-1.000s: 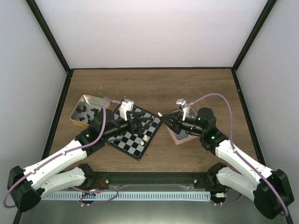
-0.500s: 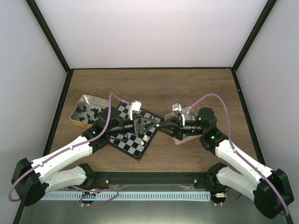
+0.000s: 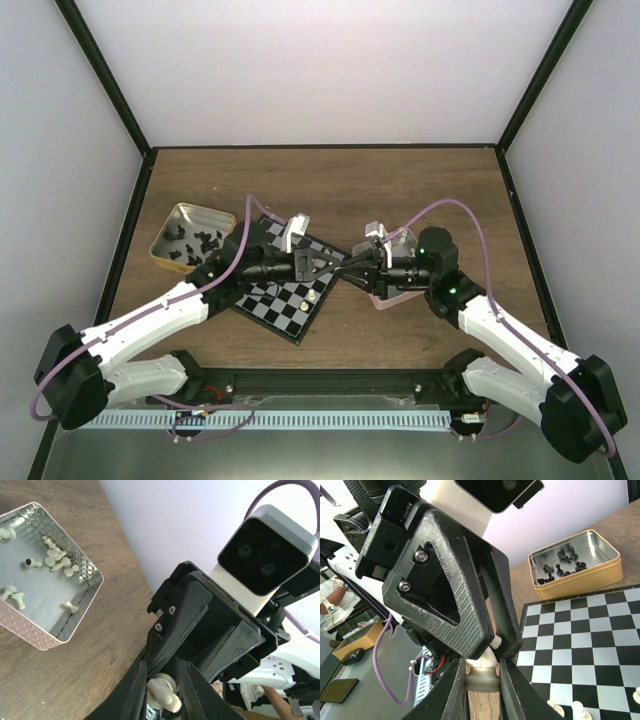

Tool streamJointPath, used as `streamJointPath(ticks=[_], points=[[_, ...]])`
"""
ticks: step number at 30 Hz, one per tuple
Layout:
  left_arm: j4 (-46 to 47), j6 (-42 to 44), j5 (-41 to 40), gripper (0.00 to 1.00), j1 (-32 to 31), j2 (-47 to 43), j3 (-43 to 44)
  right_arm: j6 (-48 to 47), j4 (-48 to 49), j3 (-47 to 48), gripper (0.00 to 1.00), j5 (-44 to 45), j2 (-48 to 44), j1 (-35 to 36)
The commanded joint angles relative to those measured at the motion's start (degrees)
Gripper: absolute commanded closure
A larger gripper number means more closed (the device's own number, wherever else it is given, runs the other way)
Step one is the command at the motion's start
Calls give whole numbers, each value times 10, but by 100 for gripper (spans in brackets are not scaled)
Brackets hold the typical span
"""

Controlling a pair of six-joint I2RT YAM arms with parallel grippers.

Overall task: Set up the chess pieces on the board
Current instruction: Place the chess piece on the chessboard.

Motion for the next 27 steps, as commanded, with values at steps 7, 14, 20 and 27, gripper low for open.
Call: streamJointPath(ticks=[7,14,20,27], points=[[-18,4,14,96,3,6,18,-15,-16,29,63,27,3,5],[-140,92,-92,96,4,-46,19,-14,-25,16,28,40,-35,5],[-228,151,-209,96,2,-84,-7,11,-25,6,26,114,-47,4],[-317,149,-356,96,-33,-98,-65,33,-29,3,27,195,-23,5]])
